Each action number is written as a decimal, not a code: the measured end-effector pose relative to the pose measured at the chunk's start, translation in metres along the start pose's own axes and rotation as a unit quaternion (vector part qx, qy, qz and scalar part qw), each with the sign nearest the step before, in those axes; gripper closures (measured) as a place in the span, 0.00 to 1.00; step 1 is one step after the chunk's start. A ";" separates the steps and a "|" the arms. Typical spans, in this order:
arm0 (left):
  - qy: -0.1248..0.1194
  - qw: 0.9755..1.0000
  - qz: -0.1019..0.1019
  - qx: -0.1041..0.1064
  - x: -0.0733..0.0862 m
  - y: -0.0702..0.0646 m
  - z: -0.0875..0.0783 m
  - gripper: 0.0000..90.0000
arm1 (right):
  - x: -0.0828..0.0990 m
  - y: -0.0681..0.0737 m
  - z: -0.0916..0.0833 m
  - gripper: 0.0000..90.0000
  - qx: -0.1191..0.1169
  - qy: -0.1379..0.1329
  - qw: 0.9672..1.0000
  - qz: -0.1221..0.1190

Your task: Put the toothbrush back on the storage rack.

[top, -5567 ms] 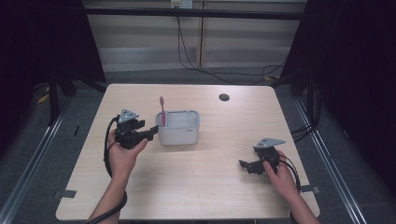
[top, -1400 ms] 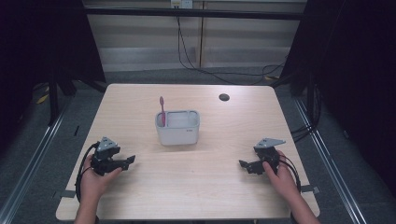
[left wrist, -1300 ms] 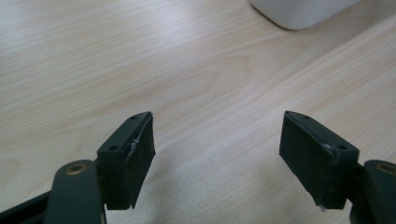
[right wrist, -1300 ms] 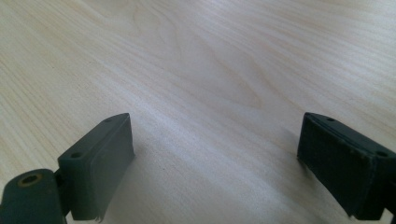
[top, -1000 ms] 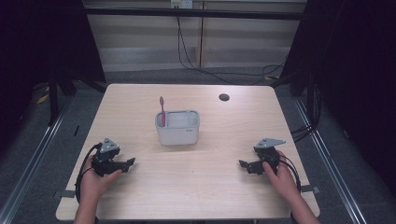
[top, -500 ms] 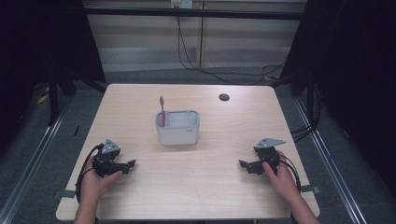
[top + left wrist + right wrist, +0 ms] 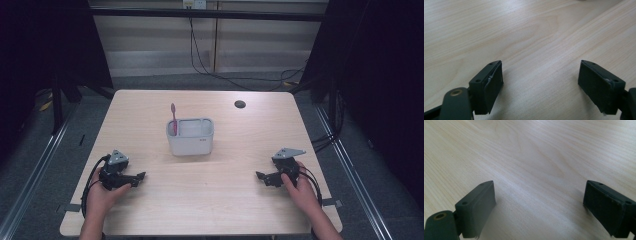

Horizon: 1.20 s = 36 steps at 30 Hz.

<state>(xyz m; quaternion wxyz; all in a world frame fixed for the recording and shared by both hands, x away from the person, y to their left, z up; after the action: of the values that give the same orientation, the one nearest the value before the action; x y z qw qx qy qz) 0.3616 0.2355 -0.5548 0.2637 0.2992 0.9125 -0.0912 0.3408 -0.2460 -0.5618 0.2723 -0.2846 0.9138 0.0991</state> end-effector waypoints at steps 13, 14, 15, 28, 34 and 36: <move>-0.004 1.000 -0.002 0.000 0.001 0.001 0.001 0.18 | 0.000 0.000 0.000 0.11 0.000 0.000 1.000 0.000; -0.005 1.000 -0.002 0.001 0.001 0.001 0.001 0.18 | 0.000 0.000 0.000 0.11 0.000 0.000 1.000 0.000; -0.003 1.000 0.000 0.000 0.001 0.001 0.001 0.18 | 0.000 0.000 0.000 0.11 0.000 0.000 1.000 0.000; -0.015 1.000 -0.004 0.001 0.001 0.001 0.003 0.13 | 0.000 0.000 0.000 0.11 0.001 0.001 1.000 0.000; -0.015 1.000 -0.005 0.002 0.001 0.001 0.004 0.13 | 0.000 0.000 0.000 0.11 0.000 0.000 1.000 0.000; -0.017 1.000 -0.008 0.004 0.001 0.001 0.004 0.13 | 0.000 0.000 0.000 0.11 0.000 0.000 1.000 0.000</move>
<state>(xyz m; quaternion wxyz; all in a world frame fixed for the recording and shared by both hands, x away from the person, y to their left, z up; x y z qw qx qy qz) 0.3633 0.2349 -0.5583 0.2772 0.2916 0.9099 -0.1014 0.3408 -0.2460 -0.5618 0.2723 -0.2843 0.9139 0.0989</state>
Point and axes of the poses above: each handheld gripper's, and its own axes: z roughly forward along the jaws, x roughly out of its underside, y roughly to its left, the point moved 7 cm from there along z, roughly forward along the jaws, and after that the axes turned 12 degrees about y, right-handed, at the moved point
